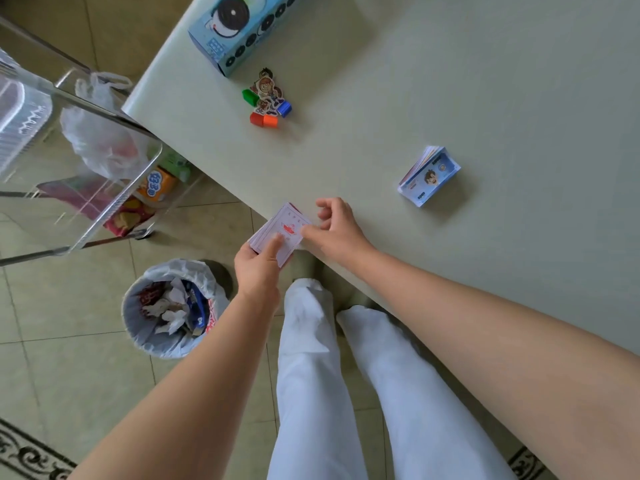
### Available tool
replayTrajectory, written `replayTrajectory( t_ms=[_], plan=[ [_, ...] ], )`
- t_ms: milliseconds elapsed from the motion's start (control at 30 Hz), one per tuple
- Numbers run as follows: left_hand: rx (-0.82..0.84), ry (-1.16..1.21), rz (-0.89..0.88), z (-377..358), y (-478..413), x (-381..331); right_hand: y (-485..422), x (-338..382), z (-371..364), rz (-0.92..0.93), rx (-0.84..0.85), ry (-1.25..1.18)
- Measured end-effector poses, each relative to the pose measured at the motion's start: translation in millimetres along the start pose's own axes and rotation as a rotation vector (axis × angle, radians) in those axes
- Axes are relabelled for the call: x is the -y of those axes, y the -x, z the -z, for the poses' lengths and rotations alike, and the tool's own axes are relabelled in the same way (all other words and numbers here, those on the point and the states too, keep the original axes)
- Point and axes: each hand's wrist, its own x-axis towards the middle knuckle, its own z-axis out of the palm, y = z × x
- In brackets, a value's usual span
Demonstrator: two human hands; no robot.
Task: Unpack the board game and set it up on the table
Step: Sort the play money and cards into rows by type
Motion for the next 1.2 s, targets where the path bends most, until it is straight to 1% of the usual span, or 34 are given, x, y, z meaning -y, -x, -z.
replayTrajectory(
  t_ms=[67,100,200,267,333,467,533,567,667,700,767,833,900,933,1033,1100,1200],
  plan=[
    [0.062,0.049,-0.025,-0.3,5.4,-5.6,4.7,3.1,7.3,-0.144,0.063,-0.255],
    [0.116,0.043,-0.022,-1.6,8.2,-9.2,6.6,4.0,11.1,-0.186,0.110,-0.348],
    [0.317,-0.054,0.048,-11.5,18.3,-22.1,12.3,8.6,28.3,-0.164,0.155,-0.473],
    [0.409,-0.158,0.077,-18.6,22.7,-33.3,14.8,11.3,45.2,-0.143,0.186,-0.481],
    [0.514,-0.298,0.094,-29.3,29.2,-47.6,20.3,15.7,69.2,-0.124,0.258,-0.436],
    [0.847,-0.650,0.202,-59.8,44.8,-69.9,31.3,23.5,110.9,-0.085,0.400,-0.218],
    [0.942,-0.733,0.231,-78.9,54.1,-73.4,32.4,22.3,125.3,-0.076,0.381,-0.200],
    [0.951,-0.724,0.233,-88.2,58.1,-73.8,32.1,20.6,131.1,-0.078,0.337,-0.232],
    [0.925,-0.671,0.211,-111.2,64.7,-71.6,33.0,13.9,144.9,-0.110,0.140,-0.430],
    [0.938,-0.700,0.192,-116.7,65.4,-69.5,34.2,11.1,148.4,-0.124,0.088,-0.467],
    [0.973,-0.777,0.163,-123.8,68.8,-65.5,36.6,4.7,152.5,-0.148,0.027,-0.459],
    [0.961,-0.734,0.176,-129.1,73.1,-61.6,38.7,-1.9,154.7,-0.162,-0.009,-0.472],
    [0.899,-0.619,0.213,-132.2,77.4,-59.0,40.5,-6.5,157.3,-0.172,-0.052,-0.530],
    [0.870,-0.598,0.217,-133.6,79.4,-57.8,42.0,-8.3,159.0,-0.176,-0.071,-0.544],
    [0.853,-0.682,0.126,-135.7,81.7,-51.2,47.0,-12.3,161.4,-0.196,-0.090,-0.534],
    [0.822,-0.688,0.081,-138.6,85.0,-47.0,50.8,-15.3,162.1,-0.212,-0.079,-0.556],
    [0.814,-0.648,0.083,-142.8,94.2,-42.0,56.8,-19.8,165.8,-0.222,-0.106,-0.571]
  ],
)
